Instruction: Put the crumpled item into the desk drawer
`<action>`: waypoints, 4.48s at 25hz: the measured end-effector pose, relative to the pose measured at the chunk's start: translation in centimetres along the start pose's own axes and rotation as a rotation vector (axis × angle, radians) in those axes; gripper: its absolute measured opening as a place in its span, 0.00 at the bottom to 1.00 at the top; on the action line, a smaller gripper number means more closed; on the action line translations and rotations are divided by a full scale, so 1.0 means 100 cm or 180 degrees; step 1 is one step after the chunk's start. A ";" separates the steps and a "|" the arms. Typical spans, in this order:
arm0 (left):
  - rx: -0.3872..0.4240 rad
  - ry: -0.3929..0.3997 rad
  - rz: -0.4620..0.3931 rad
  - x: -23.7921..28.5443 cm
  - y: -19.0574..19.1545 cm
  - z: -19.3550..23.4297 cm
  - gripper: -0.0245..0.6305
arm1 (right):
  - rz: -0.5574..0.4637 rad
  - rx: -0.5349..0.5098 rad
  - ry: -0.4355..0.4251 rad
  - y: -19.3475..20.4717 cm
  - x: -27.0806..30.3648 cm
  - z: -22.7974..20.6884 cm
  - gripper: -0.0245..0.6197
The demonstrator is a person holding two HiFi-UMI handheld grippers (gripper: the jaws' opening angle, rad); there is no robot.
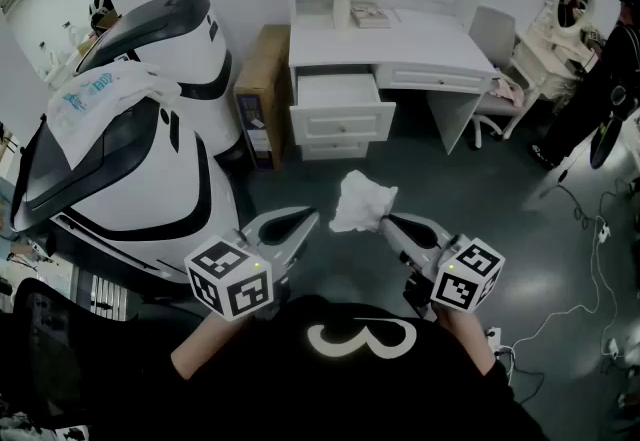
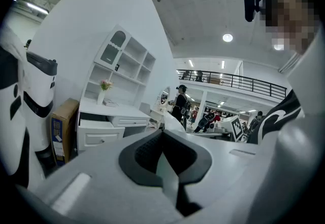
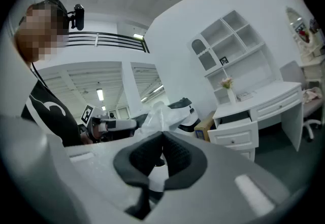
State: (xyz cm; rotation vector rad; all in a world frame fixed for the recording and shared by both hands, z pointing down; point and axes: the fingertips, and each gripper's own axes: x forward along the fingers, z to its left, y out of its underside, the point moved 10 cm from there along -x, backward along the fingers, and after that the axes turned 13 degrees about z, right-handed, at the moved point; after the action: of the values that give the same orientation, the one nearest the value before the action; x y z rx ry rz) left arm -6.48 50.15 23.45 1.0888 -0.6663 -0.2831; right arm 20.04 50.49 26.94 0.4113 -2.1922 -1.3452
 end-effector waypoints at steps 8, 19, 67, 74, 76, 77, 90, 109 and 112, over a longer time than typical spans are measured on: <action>0.0019 0.0062 0.0078 0.017 -0.001 0.000 0.05 | -0.0034 0.0088 0.0011 0.005 -0.006 -0.010 0.04; -0.0001 0.0084 0.0050 0.049 -0.022 0.048 0.05 | -0.0044 0.0197 0.0102 -0.013 0.025 -0.060 0.04; -0.0458 0.0083 0.0725 0.294 -0.153 0.496 0.05 | 0.0826 0.0614 0.0482 -0.181 0.357 -0.404 0.04; -0.0571 -0.0064 0.0721 0.302 -0.158 0.523 0.05 | 0.1017 0.0571 0.0401 -0.193 0.396 -0.438 0.04; -0.0619 -0.0098 0.0745 0.307 -0.159 0.533 0.05 | 0.1084 0.0572 0.0386 -0.195 0.408 -0.450 0.04; -0.0648 -0.0114 0.0753 0.309 -0.160 0.539 0.05 | 0.1118 0.0575 0.0379 -0.196 0.415 -0.456 0.04; -0.1006 -0.0235 0.0876 0.357 -0.161 0.598 0.05 | 0.1612 0.0772 0.0325 -0.181 0.482 -0.541 0.04; -0.1336 -0.0498 0.1171 0.398 -0.126 0.649 0.05 | 0.2373 0.0971 0.0340 -0.114 0.545 -0.623 0.04; -0.1345 -0.0510 0.1222 0.402 -0.122 0.653 0.05 | 0.2511 0.0952 0.0379 -0.101 0.552 -0.634 0.04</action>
State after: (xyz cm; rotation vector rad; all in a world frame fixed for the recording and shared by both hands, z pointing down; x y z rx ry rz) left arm -15.00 -23.56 46.29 0.5240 -0.8955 -0.1681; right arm 11.84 -28.45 56.44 -0.2579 -2.1056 -0.5558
